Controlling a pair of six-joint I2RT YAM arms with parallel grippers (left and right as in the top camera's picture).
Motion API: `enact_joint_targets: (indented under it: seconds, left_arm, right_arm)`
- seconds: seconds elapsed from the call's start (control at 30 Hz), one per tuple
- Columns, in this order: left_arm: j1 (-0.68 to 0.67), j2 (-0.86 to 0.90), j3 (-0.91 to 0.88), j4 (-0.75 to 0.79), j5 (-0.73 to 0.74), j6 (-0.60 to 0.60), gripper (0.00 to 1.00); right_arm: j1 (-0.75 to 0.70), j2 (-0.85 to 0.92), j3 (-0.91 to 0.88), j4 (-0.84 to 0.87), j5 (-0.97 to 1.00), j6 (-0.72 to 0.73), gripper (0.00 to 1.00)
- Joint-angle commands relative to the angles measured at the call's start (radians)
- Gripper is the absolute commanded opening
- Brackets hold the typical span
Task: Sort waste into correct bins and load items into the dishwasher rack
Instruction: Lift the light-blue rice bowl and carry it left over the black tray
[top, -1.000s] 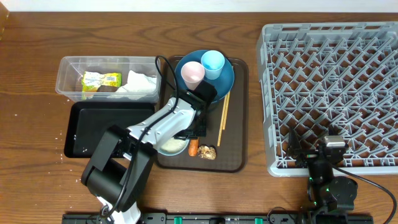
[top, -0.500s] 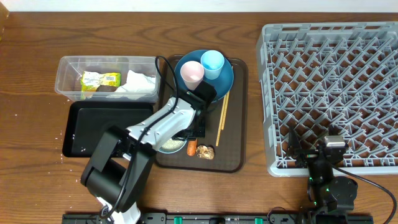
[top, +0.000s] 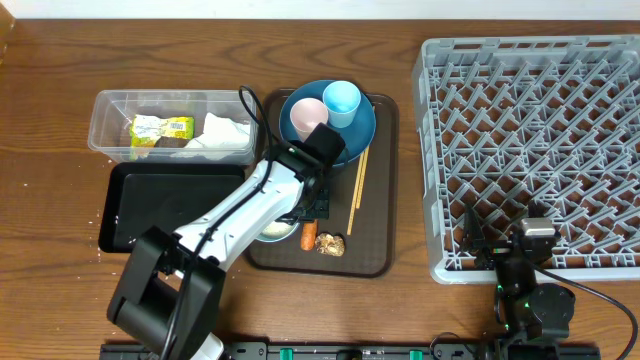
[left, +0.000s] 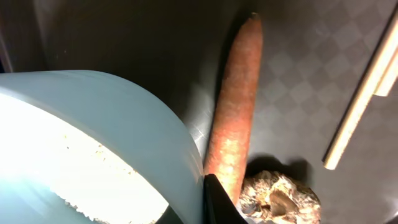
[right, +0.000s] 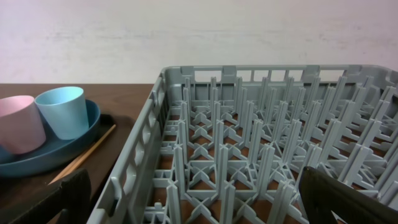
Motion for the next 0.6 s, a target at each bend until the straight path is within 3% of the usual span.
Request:
enact_joint_targets:
  seconds: [0.0, 0.3, 0.57]
  left_arm:
    - [0.006, -0.04, 0.031, -0.005, 0.01, 0.031, 0.06]
    - [0.089, -0.173, 0.03, -0.003, 0.003, 0.039, 0.06]
    - [0.31, -0.296, 0.03, -0.021, 0.074, 0.12, 0.06]
  right_arm:
    - [0.0, -0.003, -0.001, -0.004, -0.003, -0.015, 0.99]
    - [0.0, -0.003, -0.001, -0.004, -0.003, -0.015, 0.99]
    - [0.0, -0.002, -0.001, -0.004, -0.003, -0.015, 0.99]
